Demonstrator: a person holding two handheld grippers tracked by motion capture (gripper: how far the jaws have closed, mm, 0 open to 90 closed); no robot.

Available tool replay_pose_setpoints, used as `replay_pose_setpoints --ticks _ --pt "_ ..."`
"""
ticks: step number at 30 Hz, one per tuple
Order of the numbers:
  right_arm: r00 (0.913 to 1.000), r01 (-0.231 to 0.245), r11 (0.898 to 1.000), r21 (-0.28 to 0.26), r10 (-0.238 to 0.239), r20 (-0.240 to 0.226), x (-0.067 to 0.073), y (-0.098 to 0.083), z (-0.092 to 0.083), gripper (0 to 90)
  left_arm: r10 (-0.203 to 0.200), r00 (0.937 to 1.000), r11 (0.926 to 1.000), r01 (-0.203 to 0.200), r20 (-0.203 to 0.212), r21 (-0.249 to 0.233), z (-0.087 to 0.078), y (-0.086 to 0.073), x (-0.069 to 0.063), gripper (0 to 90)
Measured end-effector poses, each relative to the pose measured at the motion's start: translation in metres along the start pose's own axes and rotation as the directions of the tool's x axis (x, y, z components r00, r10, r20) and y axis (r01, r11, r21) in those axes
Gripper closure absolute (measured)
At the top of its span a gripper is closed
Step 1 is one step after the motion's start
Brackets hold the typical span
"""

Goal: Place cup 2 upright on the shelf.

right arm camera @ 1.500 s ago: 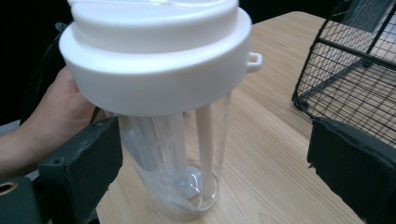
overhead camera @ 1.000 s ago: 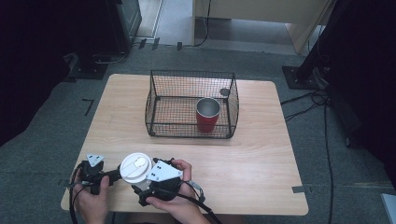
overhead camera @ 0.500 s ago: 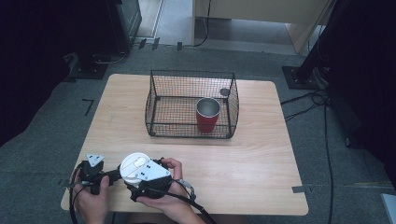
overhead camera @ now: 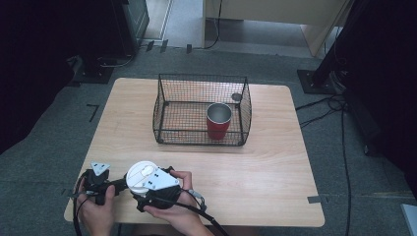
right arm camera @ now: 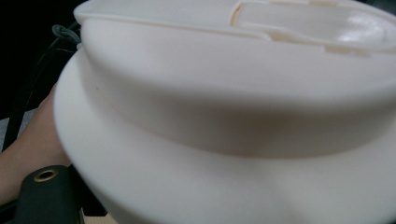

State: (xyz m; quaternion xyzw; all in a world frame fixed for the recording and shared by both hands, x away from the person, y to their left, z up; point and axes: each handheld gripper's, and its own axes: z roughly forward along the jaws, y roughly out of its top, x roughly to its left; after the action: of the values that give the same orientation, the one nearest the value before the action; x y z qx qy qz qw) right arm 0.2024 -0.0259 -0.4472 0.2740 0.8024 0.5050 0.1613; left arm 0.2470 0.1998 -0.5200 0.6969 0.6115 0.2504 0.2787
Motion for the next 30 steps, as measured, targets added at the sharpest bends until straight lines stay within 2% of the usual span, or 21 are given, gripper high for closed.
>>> replay_pose_setpoints --ticks 7,12,30 --pt "0.9999 0.005 1.000 -0.013 -0.005 0.014 -0.003 0.000 -0.004 16.3 0.000 1.0000 1.0000 0.000 0.000 0.000 0.000 0.000 0.000 2.1" --pt "0.9999 -0.002 0.999 -0.041 0.002 0.012 -0.005 0.001 -0.008 16.3 0.000 1.0000 1.0000 0.000 0.000 0.000 0.000 0.000 0.000 2.1" --pt "0.9988 0.008 0.993 -0.120 -0.003 0.049 -0.017 0.015 -0.026 16.3 0.000 1.0000 1.0000 0.000 0.000 0.002 0.000 0.000 0.000 2.1"
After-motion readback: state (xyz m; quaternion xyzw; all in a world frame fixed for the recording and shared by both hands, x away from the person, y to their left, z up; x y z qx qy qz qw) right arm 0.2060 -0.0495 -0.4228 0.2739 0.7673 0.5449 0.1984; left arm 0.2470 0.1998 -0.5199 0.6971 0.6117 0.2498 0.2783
